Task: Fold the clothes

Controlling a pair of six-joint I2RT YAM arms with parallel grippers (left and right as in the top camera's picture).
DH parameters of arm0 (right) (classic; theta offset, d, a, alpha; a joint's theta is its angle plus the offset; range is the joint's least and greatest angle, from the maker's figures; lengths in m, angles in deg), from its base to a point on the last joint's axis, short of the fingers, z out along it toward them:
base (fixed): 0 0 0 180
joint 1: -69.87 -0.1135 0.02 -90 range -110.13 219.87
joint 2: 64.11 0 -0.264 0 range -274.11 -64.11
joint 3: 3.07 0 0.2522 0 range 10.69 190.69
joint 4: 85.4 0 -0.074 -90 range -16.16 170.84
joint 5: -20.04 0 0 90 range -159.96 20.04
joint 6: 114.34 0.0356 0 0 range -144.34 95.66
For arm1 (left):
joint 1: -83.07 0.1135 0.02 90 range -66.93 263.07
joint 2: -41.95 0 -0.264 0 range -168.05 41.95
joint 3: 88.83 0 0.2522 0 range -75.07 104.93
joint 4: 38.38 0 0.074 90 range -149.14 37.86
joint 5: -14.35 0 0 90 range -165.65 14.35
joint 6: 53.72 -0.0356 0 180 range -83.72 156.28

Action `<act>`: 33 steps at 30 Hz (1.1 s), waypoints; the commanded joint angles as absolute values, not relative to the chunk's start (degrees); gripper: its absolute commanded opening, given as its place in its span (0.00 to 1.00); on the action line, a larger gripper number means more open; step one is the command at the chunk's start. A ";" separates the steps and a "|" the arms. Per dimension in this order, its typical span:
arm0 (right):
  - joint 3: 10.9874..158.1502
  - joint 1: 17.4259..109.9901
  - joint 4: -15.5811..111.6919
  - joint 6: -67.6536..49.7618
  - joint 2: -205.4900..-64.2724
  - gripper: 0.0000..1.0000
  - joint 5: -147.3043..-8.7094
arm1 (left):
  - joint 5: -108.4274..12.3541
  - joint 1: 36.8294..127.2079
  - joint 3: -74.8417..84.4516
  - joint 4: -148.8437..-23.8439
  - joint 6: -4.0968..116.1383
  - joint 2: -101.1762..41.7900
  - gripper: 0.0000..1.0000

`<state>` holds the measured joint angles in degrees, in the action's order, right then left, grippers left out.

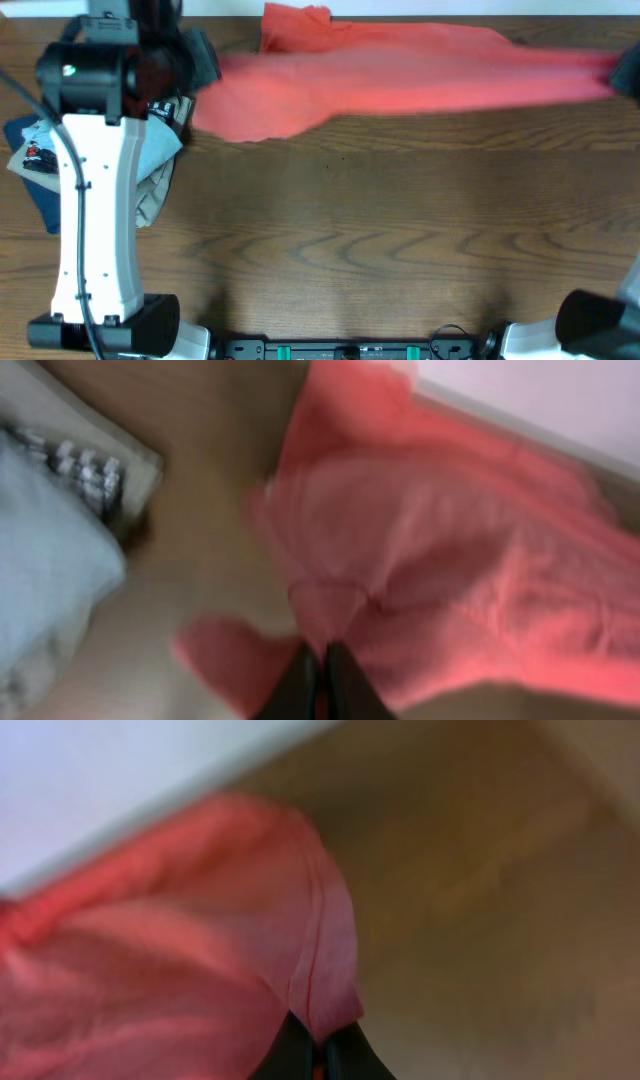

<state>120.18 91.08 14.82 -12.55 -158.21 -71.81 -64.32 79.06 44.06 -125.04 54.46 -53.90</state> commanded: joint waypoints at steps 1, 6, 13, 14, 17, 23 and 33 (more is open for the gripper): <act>120.40 91.98 8.72 -14.61 -161.32 0.01 -69.49 | -63.56 78.18 40.80 -130.24 54.57 -53.88 0.06; 120.12 92.00 -3.98 -14.56 -165.97 0.01 -66.43 | -63.58 75.67 29.98 -136.06 54.55 -53.94 0.06; 111.81 92.26 -7.56 -14.39 -167.09 0.01 -62.83 | -63.62 72.52 10.44 -136.45 54.55 -53.94 0.06; 110.00 92.46 -7.71 -14.08 -167.09 0.01 -62.61 | -63.64 72.33 7.52 -136.06 54.55 -53.94 0.06; 104.25 93.38 -7.12 -13.65 -167.07 0.01 -62.65 | -63.66 72.33 0.30 -134.86 54.52 -53.88 0.06; 92.27 96.42 -3.34 -11.92 -166.02 0.01 -62.67 | -63.69 72.37 -7.68 -133.89 54.35 -53.40 0.07; 85.06 100.31 -2.27 -10.65 -156.97 0.01 -62.81 | -61.28 72.37 -15.02 -135.95 54.92 -42.38 0.06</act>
<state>85.52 99.50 -2.38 -11.81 -161.82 -63.68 -62.83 72.30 -14.23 -134.86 54.48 -47.41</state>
